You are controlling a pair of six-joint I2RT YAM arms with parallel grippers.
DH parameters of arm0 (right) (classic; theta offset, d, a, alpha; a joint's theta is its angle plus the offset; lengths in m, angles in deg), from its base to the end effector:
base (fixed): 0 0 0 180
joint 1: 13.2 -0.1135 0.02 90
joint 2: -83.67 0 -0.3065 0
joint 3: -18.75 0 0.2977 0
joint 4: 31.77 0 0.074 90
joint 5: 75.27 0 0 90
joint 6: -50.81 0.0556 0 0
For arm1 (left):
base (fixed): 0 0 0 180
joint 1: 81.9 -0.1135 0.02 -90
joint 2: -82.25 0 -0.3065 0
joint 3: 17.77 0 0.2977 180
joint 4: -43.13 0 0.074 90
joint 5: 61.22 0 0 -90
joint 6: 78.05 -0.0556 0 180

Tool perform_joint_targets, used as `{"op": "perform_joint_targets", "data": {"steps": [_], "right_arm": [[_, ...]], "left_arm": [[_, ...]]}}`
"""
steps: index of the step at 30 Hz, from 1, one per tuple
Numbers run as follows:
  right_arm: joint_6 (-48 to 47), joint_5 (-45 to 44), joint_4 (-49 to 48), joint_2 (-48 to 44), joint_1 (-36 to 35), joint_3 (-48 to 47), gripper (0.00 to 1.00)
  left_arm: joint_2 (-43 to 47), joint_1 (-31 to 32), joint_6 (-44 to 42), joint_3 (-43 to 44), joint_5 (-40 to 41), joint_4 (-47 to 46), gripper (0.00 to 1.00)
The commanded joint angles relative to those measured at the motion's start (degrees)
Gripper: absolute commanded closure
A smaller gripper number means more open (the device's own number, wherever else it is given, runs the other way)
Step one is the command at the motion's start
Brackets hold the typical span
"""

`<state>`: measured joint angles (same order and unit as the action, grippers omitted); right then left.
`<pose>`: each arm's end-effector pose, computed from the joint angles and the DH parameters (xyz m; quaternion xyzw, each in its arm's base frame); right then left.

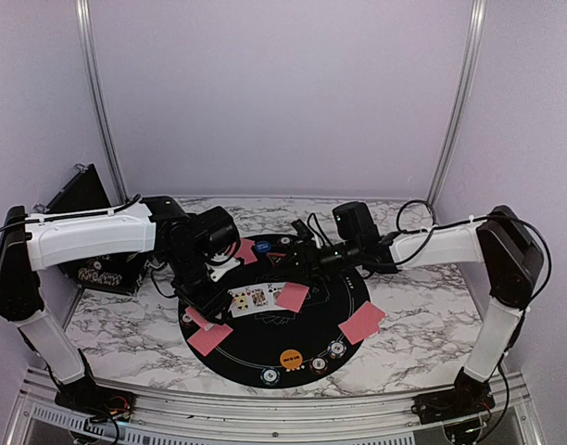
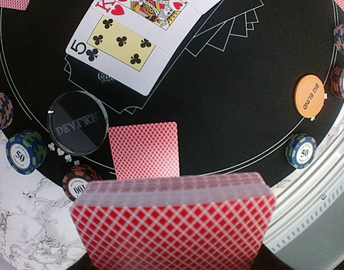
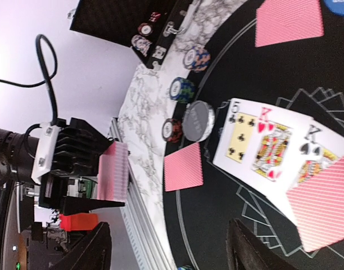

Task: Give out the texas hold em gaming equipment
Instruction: Pick up the poker card from the face-down deck piles.

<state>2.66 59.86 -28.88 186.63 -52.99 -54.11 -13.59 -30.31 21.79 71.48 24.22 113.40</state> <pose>0.3138 0.3127 0.2012 -0.1685 0.8147 0.5433 0.1131 0.2304 -0.2976 0.2582 0.3580 0.9259 -0.0924 0.0781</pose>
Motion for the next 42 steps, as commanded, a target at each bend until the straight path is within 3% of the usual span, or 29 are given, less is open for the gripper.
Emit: {"op": "perform_joint_targets", "data": {"steps": [1,19,42], "right_arm": [[9.2,3.3,-11.7,3.2,-3.0,-0.7,0.32],[23.3,4.2,-29.7,11.1,-8.3,-0.5,0.32],[27.1,4.3,-33.7,17.3,-12.6,-5.9,0.34]], "left_arm": [[1.0,0.3,-0.3,1.4,-0.7,0.3,0.41],[0.5,0.4,-0.9,2.4,-0.4,0.3,0.41],[0.5,0.4,-0.5,1.9,-0.6,0.3,0.41]]}}
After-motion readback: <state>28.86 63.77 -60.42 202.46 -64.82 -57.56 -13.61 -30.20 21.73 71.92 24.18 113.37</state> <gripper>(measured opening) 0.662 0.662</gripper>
